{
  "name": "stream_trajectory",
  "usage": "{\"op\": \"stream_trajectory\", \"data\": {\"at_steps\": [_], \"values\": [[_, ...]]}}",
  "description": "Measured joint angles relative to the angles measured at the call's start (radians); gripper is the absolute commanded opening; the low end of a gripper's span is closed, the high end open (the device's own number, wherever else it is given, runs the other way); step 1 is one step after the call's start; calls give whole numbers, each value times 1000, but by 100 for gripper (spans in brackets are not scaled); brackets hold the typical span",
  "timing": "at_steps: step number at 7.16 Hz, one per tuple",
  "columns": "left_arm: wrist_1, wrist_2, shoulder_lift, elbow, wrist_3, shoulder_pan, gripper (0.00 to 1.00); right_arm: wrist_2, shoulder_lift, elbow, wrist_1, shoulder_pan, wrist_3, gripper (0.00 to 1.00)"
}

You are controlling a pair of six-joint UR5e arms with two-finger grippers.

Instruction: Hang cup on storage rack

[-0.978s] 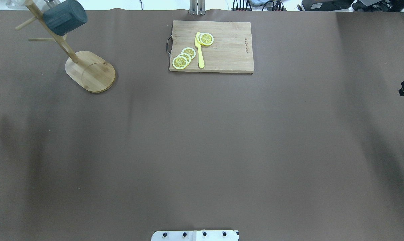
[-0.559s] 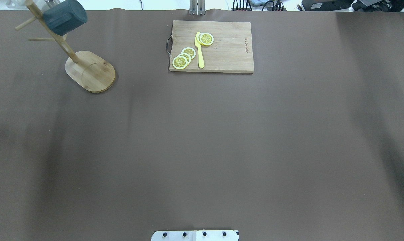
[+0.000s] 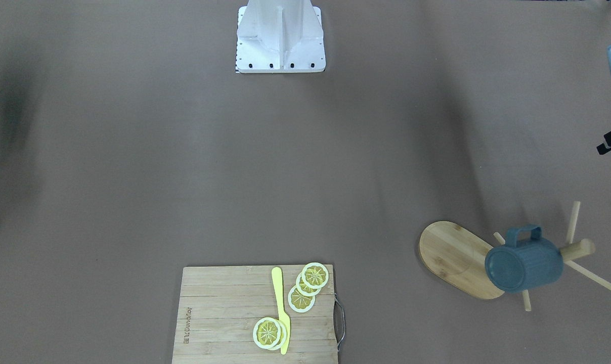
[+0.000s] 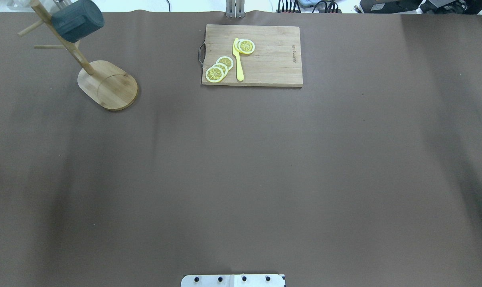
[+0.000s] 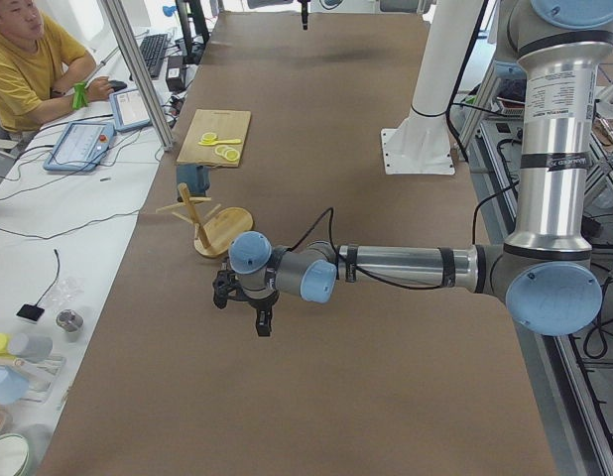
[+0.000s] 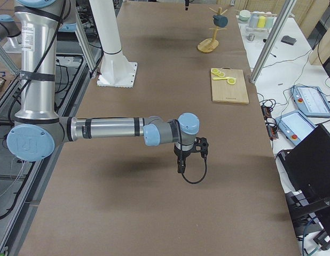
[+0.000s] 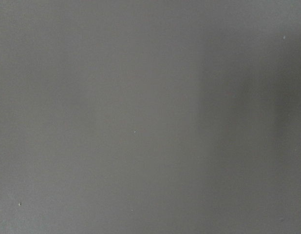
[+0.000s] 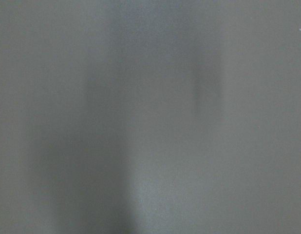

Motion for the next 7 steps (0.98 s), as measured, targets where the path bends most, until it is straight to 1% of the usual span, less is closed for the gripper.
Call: {"op": "stream_trajectory", "data": {"at_steps": [3,7], "values": [[1,5,8,-13,2,5,98,13,8,-30,1,2,5,100],[-2,10,-24,-20,2,7,98,10,20,-42,3,12,7,100]]}}
